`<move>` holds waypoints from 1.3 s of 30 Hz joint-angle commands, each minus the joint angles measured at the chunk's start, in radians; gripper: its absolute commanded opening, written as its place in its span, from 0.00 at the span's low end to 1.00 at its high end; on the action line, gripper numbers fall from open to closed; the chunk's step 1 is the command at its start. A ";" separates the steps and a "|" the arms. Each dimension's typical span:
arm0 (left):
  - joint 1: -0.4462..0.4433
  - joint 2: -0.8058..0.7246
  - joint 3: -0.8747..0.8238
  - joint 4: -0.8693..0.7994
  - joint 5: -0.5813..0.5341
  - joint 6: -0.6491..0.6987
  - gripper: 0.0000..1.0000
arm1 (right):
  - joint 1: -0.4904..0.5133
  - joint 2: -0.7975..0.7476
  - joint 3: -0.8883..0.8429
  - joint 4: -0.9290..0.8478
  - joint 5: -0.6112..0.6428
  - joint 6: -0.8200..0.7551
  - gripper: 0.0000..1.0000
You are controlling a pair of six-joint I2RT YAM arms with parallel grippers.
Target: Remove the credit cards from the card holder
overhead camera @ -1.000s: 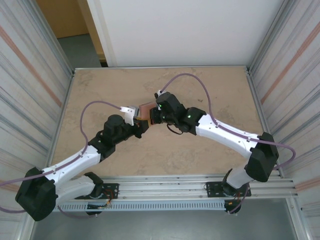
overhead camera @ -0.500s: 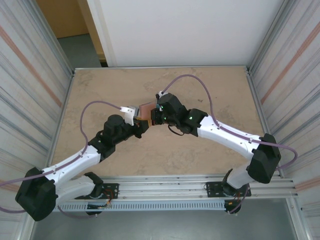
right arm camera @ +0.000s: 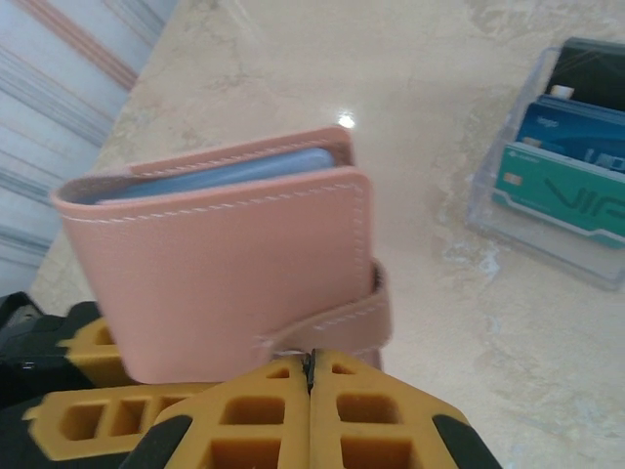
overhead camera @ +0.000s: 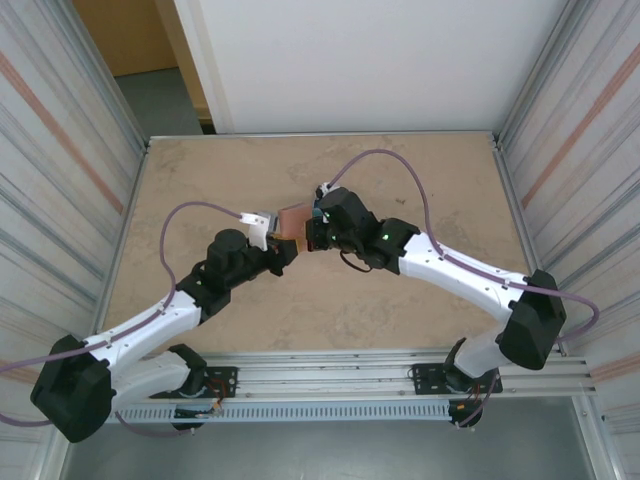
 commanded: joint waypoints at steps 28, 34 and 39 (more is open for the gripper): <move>0.010 0.003 -0.003 0.080 0.011 -0.014 0.00 | 0.015 -0.004 0.048 0.038 -0.030 -0.026 0.53; 0.010 0.008 -0.001 0.092 0.018 -0.014 0.00 | 0.015 0.041 0.079 0.017 -0.016 -0.026 0.56; 0.010 0.002 -0.004 0.096 0.025 -0.011 0.00 | 0.010 0.071 0.095 0.011 -0.023 -0.020 0.56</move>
